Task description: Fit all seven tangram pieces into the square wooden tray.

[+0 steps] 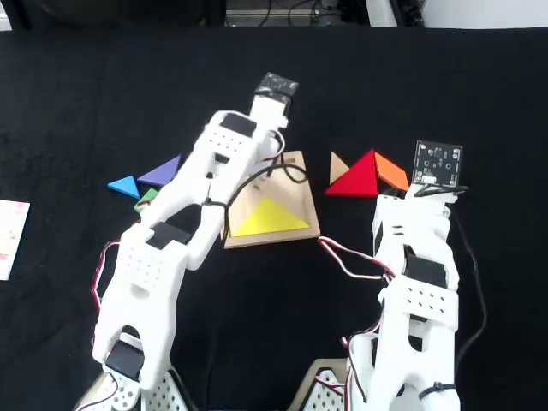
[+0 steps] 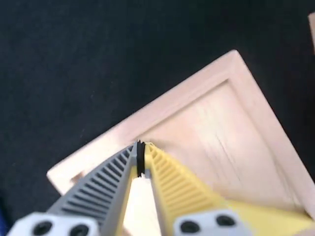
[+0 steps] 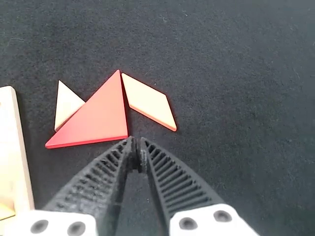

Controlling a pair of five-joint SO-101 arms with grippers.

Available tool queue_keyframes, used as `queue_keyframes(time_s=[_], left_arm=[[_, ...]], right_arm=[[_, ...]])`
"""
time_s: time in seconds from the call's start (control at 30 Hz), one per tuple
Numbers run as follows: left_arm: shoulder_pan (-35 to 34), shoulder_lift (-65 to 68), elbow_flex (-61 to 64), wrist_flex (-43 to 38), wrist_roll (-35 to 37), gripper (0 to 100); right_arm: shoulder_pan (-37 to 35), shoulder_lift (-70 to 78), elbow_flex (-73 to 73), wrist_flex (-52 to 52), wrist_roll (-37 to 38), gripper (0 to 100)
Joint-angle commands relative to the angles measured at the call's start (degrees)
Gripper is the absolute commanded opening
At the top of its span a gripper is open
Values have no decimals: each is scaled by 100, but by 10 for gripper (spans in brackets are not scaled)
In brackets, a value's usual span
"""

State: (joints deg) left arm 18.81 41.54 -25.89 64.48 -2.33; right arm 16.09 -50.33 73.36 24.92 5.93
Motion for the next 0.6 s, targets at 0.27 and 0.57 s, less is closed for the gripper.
queue_keyframes(time_s=[0.27,0.57], left_arm=[[198,9,-1947,2233,519,69],[303,9,-1033,1820,440,170]], right_arm=[[70,-110,-145,-132,0,11],[70,-110,-145,-132,0,11]])
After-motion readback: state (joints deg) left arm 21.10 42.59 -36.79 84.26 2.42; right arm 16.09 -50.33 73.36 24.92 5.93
